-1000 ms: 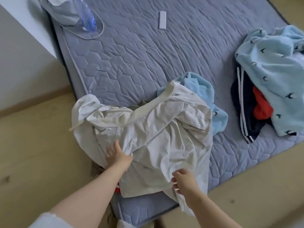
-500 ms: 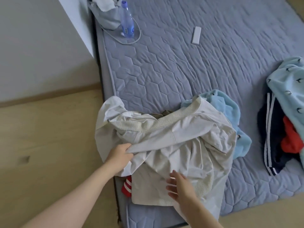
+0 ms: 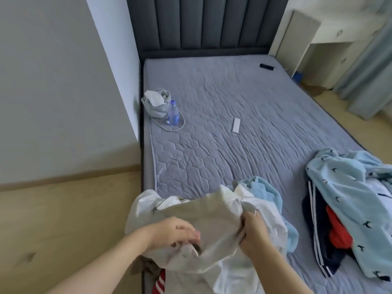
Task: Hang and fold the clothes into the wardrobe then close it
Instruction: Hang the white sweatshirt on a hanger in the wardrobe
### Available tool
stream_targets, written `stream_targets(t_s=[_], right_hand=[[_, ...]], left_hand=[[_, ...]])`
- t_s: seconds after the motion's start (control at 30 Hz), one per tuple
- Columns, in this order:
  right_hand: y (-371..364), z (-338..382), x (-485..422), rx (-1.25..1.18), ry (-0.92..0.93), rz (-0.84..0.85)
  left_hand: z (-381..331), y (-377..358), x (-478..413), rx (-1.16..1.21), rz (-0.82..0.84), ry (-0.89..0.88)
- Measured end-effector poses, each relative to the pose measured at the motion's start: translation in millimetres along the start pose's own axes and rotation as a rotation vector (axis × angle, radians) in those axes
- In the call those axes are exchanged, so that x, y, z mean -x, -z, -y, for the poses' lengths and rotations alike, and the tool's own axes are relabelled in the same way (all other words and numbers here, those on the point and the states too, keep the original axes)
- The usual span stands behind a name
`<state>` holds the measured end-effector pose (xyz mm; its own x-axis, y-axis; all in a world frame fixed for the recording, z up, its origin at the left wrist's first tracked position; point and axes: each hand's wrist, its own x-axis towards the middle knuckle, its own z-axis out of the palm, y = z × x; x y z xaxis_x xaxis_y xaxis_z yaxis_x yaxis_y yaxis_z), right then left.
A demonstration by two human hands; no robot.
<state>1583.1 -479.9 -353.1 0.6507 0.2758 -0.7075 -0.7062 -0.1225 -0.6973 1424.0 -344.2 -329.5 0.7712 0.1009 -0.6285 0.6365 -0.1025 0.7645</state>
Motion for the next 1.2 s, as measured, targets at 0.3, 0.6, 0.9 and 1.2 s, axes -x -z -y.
stream_targets(t_s=[0.3, 0.6, 0.9, 1.2], right_hand=[[20.7, 62.7, 52.0, 0.161, 0.046, 0.243], [-28.5, 169.4, 101.3, 0.040, 0.373, 0.415], [-112.9, 305.9, 239.6, 0.075, 0.968, 0.649], [-109.0, 331.5, 283.8, 0.351, 1.374, 0.516]], left_hand=[[-100.2, -39.7, -31.2, 0.161, -0.259, -0.037], [-189.3, 9.8, 21.4, 0.112, -0.458, -0.376], [-323.9, 77.2, 168.9, 0.301, -0.934, -0.961], [-323.5, 61.9, 222.6, -0.217, -1.212, -1.130]])
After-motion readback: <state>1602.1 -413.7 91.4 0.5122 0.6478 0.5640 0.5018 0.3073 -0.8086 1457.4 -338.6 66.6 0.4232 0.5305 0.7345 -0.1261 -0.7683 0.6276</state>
